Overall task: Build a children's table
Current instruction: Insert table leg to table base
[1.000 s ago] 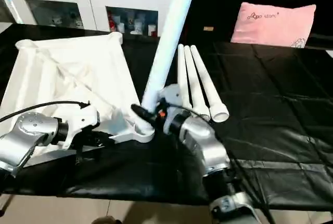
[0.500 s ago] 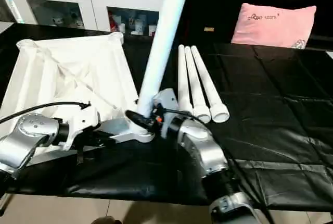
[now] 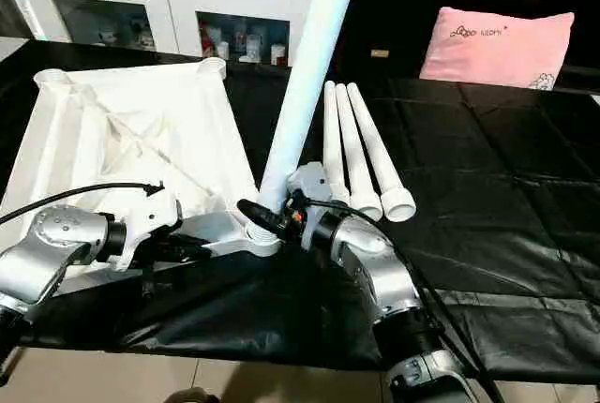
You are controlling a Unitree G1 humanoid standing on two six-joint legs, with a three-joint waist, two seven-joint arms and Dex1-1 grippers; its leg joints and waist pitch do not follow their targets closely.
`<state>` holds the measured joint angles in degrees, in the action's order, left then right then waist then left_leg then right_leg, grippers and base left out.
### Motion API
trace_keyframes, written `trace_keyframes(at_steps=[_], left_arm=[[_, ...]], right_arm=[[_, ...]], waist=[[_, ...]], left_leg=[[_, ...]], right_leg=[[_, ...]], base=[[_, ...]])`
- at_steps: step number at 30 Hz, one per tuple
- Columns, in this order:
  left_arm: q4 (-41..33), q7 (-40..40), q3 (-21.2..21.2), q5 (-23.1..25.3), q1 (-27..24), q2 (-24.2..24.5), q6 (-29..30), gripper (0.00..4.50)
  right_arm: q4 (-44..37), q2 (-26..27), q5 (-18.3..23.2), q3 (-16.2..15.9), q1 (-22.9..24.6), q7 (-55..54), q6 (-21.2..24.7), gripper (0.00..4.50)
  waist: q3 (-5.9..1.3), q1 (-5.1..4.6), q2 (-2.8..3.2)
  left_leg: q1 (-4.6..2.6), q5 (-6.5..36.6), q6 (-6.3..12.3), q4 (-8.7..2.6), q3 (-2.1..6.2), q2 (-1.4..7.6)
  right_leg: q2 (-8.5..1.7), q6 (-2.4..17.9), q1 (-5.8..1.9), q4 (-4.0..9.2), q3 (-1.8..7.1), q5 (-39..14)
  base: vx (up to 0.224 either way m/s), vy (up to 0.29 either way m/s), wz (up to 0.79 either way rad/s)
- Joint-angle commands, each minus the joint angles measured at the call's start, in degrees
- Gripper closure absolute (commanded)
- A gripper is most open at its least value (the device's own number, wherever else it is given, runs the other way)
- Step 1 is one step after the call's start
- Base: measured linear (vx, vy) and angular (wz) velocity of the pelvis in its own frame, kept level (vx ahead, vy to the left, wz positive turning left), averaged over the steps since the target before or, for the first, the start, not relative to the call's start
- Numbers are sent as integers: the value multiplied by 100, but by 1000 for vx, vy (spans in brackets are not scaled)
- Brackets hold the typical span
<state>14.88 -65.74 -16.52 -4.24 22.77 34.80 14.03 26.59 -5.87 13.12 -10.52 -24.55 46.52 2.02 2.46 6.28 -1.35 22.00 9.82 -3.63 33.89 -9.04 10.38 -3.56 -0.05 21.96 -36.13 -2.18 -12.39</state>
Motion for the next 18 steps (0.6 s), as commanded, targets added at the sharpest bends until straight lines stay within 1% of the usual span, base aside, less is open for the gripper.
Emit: trace_keyframes(at_steps=[1,2,5,6,11,18], left_arm=[[-48,-37,32,-182,-13,-138,-84,450],[-39,-38,31,-167,2,-144,-73,450],[-39,-51,30,-142,12,-142,-60,450],[-46,-60,18,-125,14,-130,-48,450],[-76,-94,-13,-89,3,-101,-20,450],[-57,-74,-27,-50,38,-122,2,450]], right_arm=[[243,-47,-191,-134,22,59,102,256],[340,-63,-314,-250,-65,109,81,256],[483,-126,-505,-436,-159,207,23,256],[557,-154,-575,-505,-199,257,-2,256],[760,-195,-689,-612,-304,447,-89,256],[1008,-162,-705,-579,-424,557,-237,256]], waist=[[-288,-39,-2],[-289,-44,-3],[-276,-61,-5],[-276,-63,-25],[-280,-79,-25],[-280,-88,-29]], left_leg=[[-136,1392,-86,-499,26,273],[-138,1428,-95,-502,30,273],[-142,1505,-127,-512,32,276],[-142,1499,-128,-513,31,279],[-149,1520,-122,-511,29,280],[-155,1645,-141,-519,32,286]], right_leg=[[-446,1077,-135,437,246,-1036],[-451,1083,-134,433,242,-1111],[-452,1060,-126,446,245,-1228],[-454,1048,-127,450,246,-1235],[-446,1068,-120,444,247,-1166],[-450,1083,-117,455,250,-1253]], base=[[0,0,0],[0,0,0],[0,0,0],[0,0,0],[0,0,0],[0,0,0]])
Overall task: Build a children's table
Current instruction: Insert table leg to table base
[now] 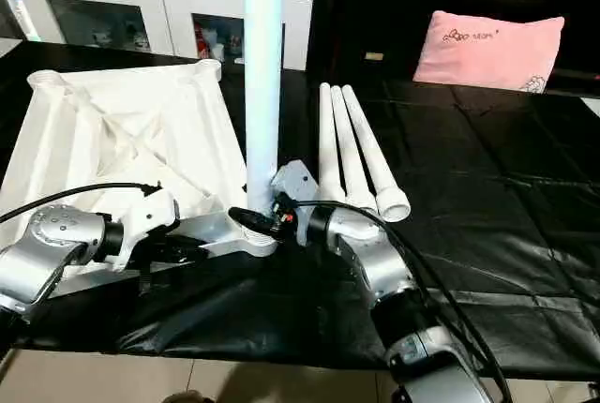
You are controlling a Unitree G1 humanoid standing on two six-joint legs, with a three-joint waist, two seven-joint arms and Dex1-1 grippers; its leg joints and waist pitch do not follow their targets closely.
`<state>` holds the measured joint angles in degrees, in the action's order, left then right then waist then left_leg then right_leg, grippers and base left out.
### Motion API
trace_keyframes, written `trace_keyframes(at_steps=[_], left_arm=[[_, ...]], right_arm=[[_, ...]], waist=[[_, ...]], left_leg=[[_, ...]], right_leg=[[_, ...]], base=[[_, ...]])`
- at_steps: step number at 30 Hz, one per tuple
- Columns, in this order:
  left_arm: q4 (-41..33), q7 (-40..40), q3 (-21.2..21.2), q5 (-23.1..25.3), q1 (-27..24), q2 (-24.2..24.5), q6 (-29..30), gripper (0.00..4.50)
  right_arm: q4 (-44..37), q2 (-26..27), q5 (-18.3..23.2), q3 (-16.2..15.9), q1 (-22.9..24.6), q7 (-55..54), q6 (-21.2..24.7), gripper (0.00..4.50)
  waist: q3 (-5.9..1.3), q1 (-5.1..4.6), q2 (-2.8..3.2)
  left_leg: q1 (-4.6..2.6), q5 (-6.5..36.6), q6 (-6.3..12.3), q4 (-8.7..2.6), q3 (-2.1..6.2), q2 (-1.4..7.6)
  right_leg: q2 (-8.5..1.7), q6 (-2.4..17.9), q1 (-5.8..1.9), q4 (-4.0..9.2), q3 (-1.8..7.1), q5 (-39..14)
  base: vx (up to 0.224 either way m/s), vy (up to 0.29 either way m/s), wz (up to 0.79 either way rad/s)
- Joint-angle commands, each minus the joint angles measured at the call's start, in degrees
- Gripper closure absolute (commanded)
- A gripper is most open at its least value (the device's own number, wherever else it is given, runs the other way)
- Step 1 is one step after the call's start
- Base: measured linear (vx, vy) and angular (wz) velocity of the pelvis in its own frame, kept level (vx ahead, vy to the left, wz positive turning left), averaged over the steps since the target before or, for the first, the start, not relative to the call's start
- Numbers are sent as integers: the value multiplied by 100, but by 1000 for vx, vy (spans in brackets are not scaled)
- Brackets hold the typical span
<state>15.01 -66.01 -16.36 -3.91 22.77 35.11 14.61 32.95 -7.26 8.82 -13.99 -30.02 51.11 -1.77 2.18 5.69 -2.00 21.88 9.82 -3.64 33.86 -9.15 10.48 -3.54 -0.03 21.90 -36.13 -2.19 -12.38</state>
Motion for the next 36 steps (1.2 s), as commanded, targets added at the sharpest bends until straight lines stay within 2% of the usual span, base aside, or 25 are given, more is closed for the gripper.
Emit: trace_keyframes(at_steps=[1,3,4,8,10,11,12,13,14,15,17,18,22,23,24,27,29,30,31,33,34,35,36], left_arm=[[-70,-46,-43,-84,38,-152,-57,450],[-52,-48,-44,-82,59,-167,-46,450],[-36,-53,-44,-79,78,-176,-46,450],[-15,-55,-41,-74,101,-182,-44,450],[-7,-59,-32,-81,110,-182,-14,450],[-4,-65,-28,-84,111,-177,-3,450],[11,-70,-23,-76,117,-163,18,450],[17,-72,-20,-73,119,-156,23,450],[20,-73,-17,-69,120,-153,28,450],[29,-77,-11,-67,123,-149,27,450],[51,-79,1,-63,135,-139,35,450],[80,-78,9,-55,155,-133,43,450],[131,-89,12,-35,191,-130,38,450],[166,-111,-1,-14,219,-121,25,450],[176,-120,-7,-5,229,-116,21,450],[226,-254,-88,53,289,-82,-75,450],[241,-348,-132,68,310,-62,-126,450],[249,-401,-163,84,323,-45,-163,450],[245,-435,-191,99,334,-43,-179,450],[250,-476,-205,99,338,-34,-201,450],[266,-520,-220,103,346,-24,-233,450],[290,-591,-256,128,357,-1,-293,450],[301,-617,-273,144,363,9,-319,450]], right_arm=[[372,-22,-275,-232,123,97,143,256],[418,5,-237,-209,133,130,101,256],[448,68,-132,-98,155,104,74,256],[507,180,110,177,155,-13,82,256],[575,261,375,499,166,-168,65,256],[586,291,480,611,186,-208,68,256],[583,335,636,773,252,-255,63,256],[574,348,682,823,296,-268,38,256],[578,360,698,861,321,-267,13,256],[568,377,727,903,364,-268,-4,256],[541,405,768,975,497,-264,-81,256],[543,430,799,1032,602,-268,-151,256],[556,442,772,1051,750,-277,-258,256],[558,397,622,940,838,-265,-367,256],[558,373,550,884,871,-255,-415,256],[589,257,215,592,911,-120,-585,256],[591,224,169,518,821,29,-535,256],[585,190,140,465,752,134,-494,256],[577,154,121,440,711,222,-470,256],[585,123,119,415,670,319,-430,256],[606,73,100,367,622,445,-411,256],[661,-43,38,238,537,703,-378,256],[689,-93,3,175,504,808,-369,256]], waist=[[-251,-29,35],[-248,-31,42],[-254,-30,59],[-257,-29,63],[-257,-30,75],[-256,-18,128],[-261,-26,119],[-266,-9,139],[-261,-14,128],[-263,2,171],[-260,16,188],[-259,26,174],[-265,62,221],[-264,68,244],[-265,74,223],[-260,66,235],[-256,49,204],[-253,47,218],[-252,35,155],[-260,43,183],[-264,35,138],[-265,24,60],[-276,44,113]], left_leg=[[-143,1645,-141,-515,43,275],[-146,1675,-152,-521,43,278],[-150,1713,-161,-520,44,279],[-158,1786,-187,-531,48,286],[-158,1815,-195,-531,37,287],[-161,1849,-214,-533,43,290],[-172,1898,-246,-535,32,294],[-169,1868,-257,-534,37,293],[-161,1866,-256,-537,31,292],[-169,1897,-271,-537,37,293],[-175,1985,-294,-543,39,296],[-177,2024,-299,-548,35,298],[-175,1994,-313,-551,42,299],[-181,2025,-325,-553,44,297],[-186,2047,-326,-551,37,297],[-180,2066,-319,-556,40,295],[-173,2094,-300,-561,39,291],[-177,2121,-301,-562,44,294],[-177,2080,-281,-563,36,302],[-179,1964,-248,-554,31,305],[-173,1896,-225,-549,18,306],[-159,1775,-168,-541,3,303],[-161,1648,-128,-530,11,300]], right_leg=[[-452,1082,-111,456,251,-1254],[-447,1084,-105,459,252,-1265],[-454,1093,-104,457,255,-1264],[-452,1115,-104,462,253,-1256],[-450,1135,-101,460,254,-1228],[-458,1136,-95,459,254,-1252],[-445,1131,-89,469,252,-1242],[-449,1152,-95,454,251,-1160],[-444,1149,-97,461,251,-1150],[-452,1156,-92,455,251,-1156],[-447,1149,-86,463,251,-1171],[-445,1141,-86,471,251,-1188],[-449,1162,-88,460,253,-1072],[-443,1169,-85,455,251,-1041],[-440,1164,-88,465,249,-1029],[-439,1185,-94,467,249,-1016],[-438,1173,-104,474,251,-1106],[-444,1170,-100,480,251,-1194],[-445,1164,-101,483,253,-1237],[-453,1173,-102,479,259,-1151],[-445,1179,-106,478,260,-1077],[-438,1185,-123,473,257,-990],[-447,1204,-130,449,249,-908]], base=[[0,0,0],[0,0,0],[0,0,0],[0,0,0],[0,0,0],[0,0,0],[0,0,0],[0,0,0],[0,0,0],[0,0,0],[0,0,0],[0,0,0],[0,0,0],[0,0,0],[0,0,0],[0,0,0],[0,0,0],[0,0,0],[0,0,0],[0,0,0],[0,0,0],[0,0,0],[0,0,0]])
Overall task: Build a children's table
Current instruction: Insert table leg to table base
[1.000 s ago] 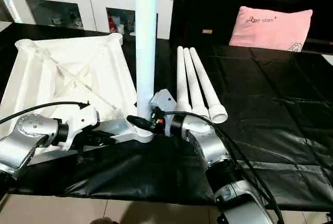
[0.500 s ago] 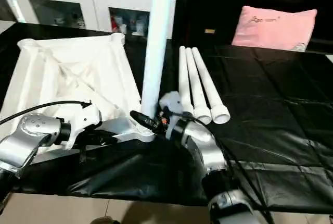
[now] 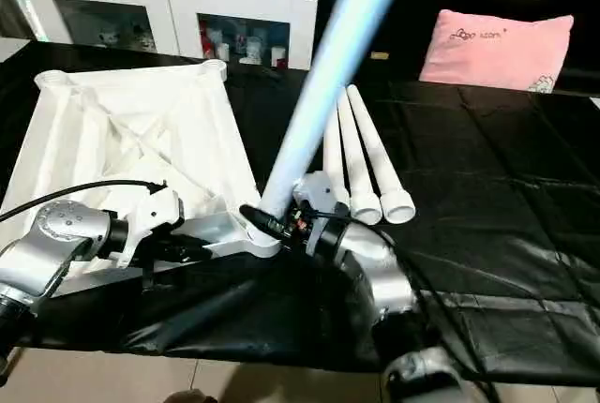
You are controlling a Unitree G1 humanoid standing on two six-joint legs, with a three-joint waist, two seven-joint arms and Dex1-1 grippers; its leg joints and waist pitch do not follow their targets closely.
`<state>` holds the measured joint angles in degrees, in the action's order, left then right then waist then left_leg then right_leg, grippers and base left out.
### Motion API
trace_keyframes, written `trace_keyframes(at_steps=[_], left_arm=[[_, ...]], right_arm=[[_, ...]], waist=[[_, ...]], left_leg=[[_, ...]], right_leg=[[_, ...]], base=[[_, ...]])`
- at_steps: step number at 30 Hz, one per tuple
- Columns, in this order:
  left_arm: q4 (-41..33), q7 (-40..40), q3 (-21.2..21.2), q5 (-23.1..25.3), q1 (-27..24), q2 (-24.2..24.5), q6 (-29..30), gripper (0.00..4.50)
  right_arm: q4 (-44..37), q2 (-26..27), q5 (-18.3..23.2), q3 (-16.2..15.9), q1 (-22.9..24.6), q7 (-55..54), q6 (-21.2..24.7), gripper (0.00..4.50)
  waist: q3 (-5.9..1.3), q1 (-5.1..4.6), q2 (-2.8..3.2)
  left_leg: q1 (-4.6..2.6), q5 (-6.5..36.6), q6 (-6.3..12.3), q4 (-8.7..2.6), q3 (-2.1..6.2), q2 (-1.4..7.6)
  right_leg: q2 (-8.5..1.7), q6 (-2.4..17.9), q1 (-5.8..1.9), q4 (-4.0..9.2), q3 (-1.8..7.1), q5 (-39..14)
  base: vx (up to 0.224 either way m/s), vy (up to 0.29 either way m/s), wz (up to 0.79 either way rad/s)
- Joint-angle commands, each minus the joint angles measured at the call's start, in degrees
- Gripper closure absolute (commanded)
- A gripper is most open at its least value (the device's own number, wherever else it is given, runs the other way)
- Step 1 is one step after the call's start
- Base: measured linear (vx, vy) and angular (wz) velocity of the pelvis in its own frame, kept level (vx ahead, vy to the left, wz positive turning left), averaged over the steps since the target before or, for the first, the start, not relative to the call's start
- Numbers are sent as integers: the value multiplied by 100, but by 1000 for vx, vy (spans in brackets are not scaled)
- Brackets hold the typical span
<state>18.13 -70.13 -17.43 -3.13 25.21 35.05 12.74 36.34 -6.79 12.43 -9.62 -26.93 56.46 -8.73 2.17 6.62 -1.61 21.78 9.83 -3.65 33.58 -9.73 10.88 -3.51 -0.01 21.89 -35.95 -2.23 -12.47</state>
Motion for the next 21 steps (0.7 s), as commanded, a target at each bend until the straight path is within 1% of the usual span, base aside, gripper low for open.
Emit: trace_keyframes(at_steps=[1,2,3,4,5,6,7,8,9,10,11,12,13,16,18,19,20,21], left_arm=[[2,-247,-195,89,119,38,-168,450],[6,-274,-215,104,116,52,-190,450],[8,-306,-237,121,110,64,-222,450],[10,-323,-248,129,107,70,-240,450],[3,-339,-260,137,99,72,-253,450],[-6,-354,-270,141,91,74,-263,450],[-24,-370,-281,141,78,79,-268,450],[-47,-375,-287,141,65,83,-266,450],[-62,-376,-290,141,57,85,-264,450],[-70,-379,-291,141,53,89,-263,450],[-75,-384,-294,143,50,93,-269,450],[-75,-387,-295,145,49,94,-273,450],[-62,-410,-302,153,45,107,-317,450],[-61,-449,-299,169,33,121,-355,450],[-57,-498,-316,190,39,149,-395,450],[-52,-514,-322,199,42,163,-414,450],[-49,-521,-325,205,44,170,-425,450],[-32,-529,-327,210,61,177,-437,450]], right_arm=[[386,-220,-442,-383,143,440,348,256],[407,-275,-499,-465,111,552,362,256],[419,-335,-550,-561,85,690,406,256],[429,-367,-579,-616,68,770,430,256],[469,-414,-644,-700,33,887,446,256],[521,-455,-725,-789,-7,990,457,256],[603,-501,-845,-915,-62,1107,446,256],[645,-523,-908,-984,-94,1168,426,256],[667,-534,-940,-1022,-111,1202,411,256],[684,-528,-946,-1035,-129,1219,415,256],[720,-516,-950,-1047,-158,1229,405,256],[738,-511,-951,-1050,-171,1231,397,256],[790,-488,-931,-1052,-203,1259,387,256],[768,-480,-878,-1039,-177,1299,368,256],[717,-469,-823,-1004,-122,1319,330,256],[698,-462,-811,-982,-95,1312,299,256],[692,-457,-810,-970,-82,1306,280,256],[674,-450,-784,-941,-55,1285,271,256]], waist=[[-270,-50,46],[-269,-47,61],[-266,-58,25],[-265,-57,24],[-267,-64,-8],[-270,-60,7],[-267,-73,-38],[-253,-82,-72],[-255,-82,-60],[-243,-86,-90],[-233,-83,-79],[-241,-74,-106],[-227,-72,-108],[-219,-73,-109],[-230,-71,-108],[-244,-65,-83],[-244,-69,-94],[-251,-57,-35]], left_leg=[[-152,1545,-85,-490,54,259],[-155,1529,-82,-492,52,261],[-155,1523,-74,-497,48,267],[-153,1549,-82,-503,54,270],[-159,1564,-85,-504,47,272],[-165,1604,-106,-509,55,274],[-164,1626,-106,-509,47,275],[-161,1692,-120,-519,50,274],[-175,1777,-146,-523,53,275],[-183,1842,-165,-529,51,278],[-191,1920,-183,-535,55,278],[-209,1955,-196,-534,54,277],[-207,1976,-199,-545,57,278],[-244,2093,-247,-575,70,289],[-241,2071,-256,-580,74,289],[-252,1987,-249,-582,72,288],[-254,1974,-242,-584,66,286],[-254,1948,-256,-590,76,282]], right_leg=[[-439,1202,-121,426,251,-823],[-440,1201,-118,427,253,-800],[-438,1200,-121,430,248,-780],[-440,1179,-124,427,246,-812],[-440,1169,-123,434,246,-829],[-441,1154,-120,430,246,-850],[-435,1148,-117,436,247,-861],[-437,1132,-111,440,245,-975],[-447,1107,-103,450,251,-1117],[-449,1081,-92,469,258,-1224],[-452,1069,-83,475,263,-1333],[-467,1041,-88,490,270,-1442],[-469,1033,-85,498,272,-1485],[-454,1009,-86,513,268,-1506],[-456,1024,-103,506,264,-1423],[-447,1061,-111,492,255,-1197],[-441,1067,-115,497,253,-1144],[-445,1094,-129,482,252,-1037]], base=[[0,0,0],[0,0,0],[0,0,0],[0,0,0],[0,0,0],[0,0,0],[0,0,0],[0,0,0],[0,0,0],[0,0,0],[0,0,0],[0,0,0],[0,0,0],[0,0,0],[0,0,0],[0,0,0],[0,0,0],[0,0,0]])
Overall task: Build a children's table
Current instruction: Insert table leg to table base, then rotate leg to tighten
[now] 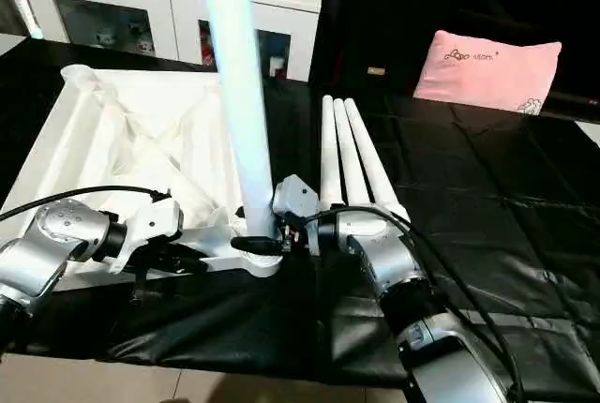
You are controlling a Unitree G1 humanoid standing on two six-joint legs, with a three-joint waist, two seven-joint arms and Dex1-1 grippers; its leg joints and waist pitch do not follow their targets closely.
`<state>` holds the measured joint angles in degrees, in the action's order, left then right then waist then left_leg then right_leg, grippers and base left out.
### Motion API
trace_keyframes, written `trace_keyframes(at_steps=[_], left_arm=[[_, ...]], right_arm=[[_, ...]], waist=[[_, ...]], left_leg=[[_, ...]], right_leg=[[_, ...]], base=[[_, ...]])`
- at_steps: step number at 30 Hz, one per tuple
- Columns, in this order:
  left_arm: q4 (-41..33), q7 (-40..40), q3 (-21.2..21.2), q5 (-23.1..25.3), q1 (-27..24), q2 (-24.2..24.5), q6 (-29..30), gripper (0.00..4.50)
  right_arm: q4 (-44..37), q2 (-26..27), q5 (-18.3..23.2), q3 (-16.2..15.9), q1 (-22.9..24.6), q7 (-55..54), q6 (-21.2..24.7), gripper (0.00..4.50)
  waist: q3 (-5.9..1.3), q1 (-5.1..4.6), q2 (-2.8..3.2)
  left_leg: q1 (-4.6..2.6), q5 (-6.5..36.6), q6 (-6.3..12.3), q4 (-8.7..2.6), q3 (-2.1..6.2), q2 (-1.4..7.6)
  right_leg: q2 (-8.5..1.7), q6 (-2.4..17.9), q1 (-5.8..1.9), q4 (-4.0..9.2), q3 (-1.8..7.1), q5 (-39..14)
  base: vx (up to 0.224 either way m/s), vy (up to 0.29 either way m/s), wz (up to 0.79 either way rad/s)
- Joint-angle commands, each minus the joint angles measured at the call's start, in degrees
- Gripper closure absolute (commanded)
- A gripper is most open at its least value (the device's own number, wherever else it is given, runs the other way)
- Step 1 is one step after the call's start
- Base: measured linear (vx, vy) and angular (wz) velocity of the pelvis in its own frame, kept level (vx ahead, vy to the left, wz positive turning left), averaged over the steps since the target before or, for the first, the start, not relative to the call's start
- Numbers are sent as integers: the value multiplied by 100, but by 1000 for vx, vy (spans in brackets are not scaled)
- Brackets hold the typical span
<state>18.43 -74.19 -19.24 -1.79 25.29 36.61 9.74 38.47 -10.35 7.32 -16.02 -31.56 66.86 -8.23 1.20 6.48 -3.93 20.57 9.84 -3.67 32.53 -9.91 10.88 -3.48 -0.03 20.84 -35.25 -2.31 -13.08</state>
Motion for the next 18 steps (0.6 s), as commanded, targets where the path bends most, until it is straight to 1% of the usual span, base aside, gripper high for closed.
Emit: trace_keyframes(at_steps=[1,2,3,4,5,6,7,8,9,10,11,12,13,14,16,17,18], left_arm=[[-23,-146,-150,86,93,38,-160,450],[2,-164,-148,91,119,47,-175,450],[21,-184,-143,94,140,53,-187,450],[26,-192,-140,95,144,54,-190,450],[43,-203,-138,98,168,47,-194,450],[62,-213,-136,99,185,43,-202,450],[62,-213,-136,99,185,43,-202,450],[96,-232,-131,97,197,50,-226,450],[103,-240,-129,97,200,50,-231,450],[103,-240,-129,97,200,50,-231,450],[107,-267,-123,84,202,60,-221,450],[107,-282,-121,77,203,68,-210,450],[109,-295,-120,72,203,76,-198,450],[118,-308,-117,72,206,81,-196,450],[181,-341,-104,81,230,102,-193,450],[194,-347,-100,82,234,108,-194,450],[191,-351,-96,81,230,114,-185,450]], right_arm=[[409,-75,-201,-228,479,196,209,256],[372,-59,-149,-177,531,161,204,256],[331,-43,-103,-128,587,118,193,256],[317,-39,-92,-114,605,103,189,256],[279,-17,-45,-50,667,27,161,256],[249,9,-1,17,722,-61,126,256],[249,9,-1,17,722,-61,126,256],[228,55,55,102,768,-177,93,256],[216,69,78,134,787,-213,87,256],[216,69,78,134,787,-213,87,256],[156,110,167,253,856,-339,57,256],[134,121,192,290,885,-382,30,256],[111,128,210,316,914,-416,-2,256],[83,134,213,334,939,-433,-17,256],[30,182,238,390,959,-501,-37,256],[23,195,247,403,958,-517,-39,256],[13,205,257,419,959,-538,-56,256]], waist=[[-152,-55,173],[-165,-46,172],[-174,-34,219],[-176,-31,196],[-191,-19,253],[-186,-31,222],[-195,-16,302],[-197,-18,344],[-188,-30,297],[-190,-26,292],[-188,-23,351],[-188,-21,407],[-189,-16,437],[-191,-22,396],[-190,-11,466],[-187,-11,466],[-190,-3,484]], left_leg=[[-131,1953,-251,-488,85,282],[-140,1922,-249,-483,84,283],[-142,1889,-252,-484,83,282],[-131,1842,-243,-484,86,282],[-134,1820,-256,-481,94,280],[-134,1798,-246,-480,84,281],[-138,1794,-264,-479,97,277],[-137,1811,-285,-479,98,275],[-136,1856,-276,-481,86,276],[-136,1871,-271,-483,88,274],[-141,1966,-294,-490,91,280],[-141,2053,-319,-489,97,276],[-139,2076,-332,-493,106,277],[-134,2078,-323,-494,103,279],[-131,2026,-293,-488,106,270],[-125,2012,-286,-485,102,269],[-122,1960,-276,-481,103,271]], right_leg=[[-439,1098,-29,426,259,-936],[-440,1125,-41,415,258,-815],[-436,1144,-48,417,256,-661],[-429,1171,-65,395,248,-537],[-437,1185,-73,379,245,-469],[-428,1220,-73,380,240,-379],[-434,1238,-76,367,239,-342],[-432,1264,-80,365,237,-277],[-424,1282,-81,379,236,-285],[-426,1285,-89,380,235,-323],[-432,1292,-83,395,235,-407],[-435,1306,-86,399,239,-433],[-436,1311,-89,393,236,-429],[-433,1316,-98,394,233,-416],[-431,1354,-100,389,233,-378],[-433,1366,-101,389,235,-383],[-440,1389,-108,383,235,-371]], base=[[0,0,0],[0,0,0],[0,0,0],[0,0,0],[0,0,0],[0,0,0],[0,0,0],[0,0,0],[0,0,0],[0,0,0],[0,0,0],[0,0,0],[0,0,0],[0,0,0],[0,0,0],[0,0,0],[0,0,0]])
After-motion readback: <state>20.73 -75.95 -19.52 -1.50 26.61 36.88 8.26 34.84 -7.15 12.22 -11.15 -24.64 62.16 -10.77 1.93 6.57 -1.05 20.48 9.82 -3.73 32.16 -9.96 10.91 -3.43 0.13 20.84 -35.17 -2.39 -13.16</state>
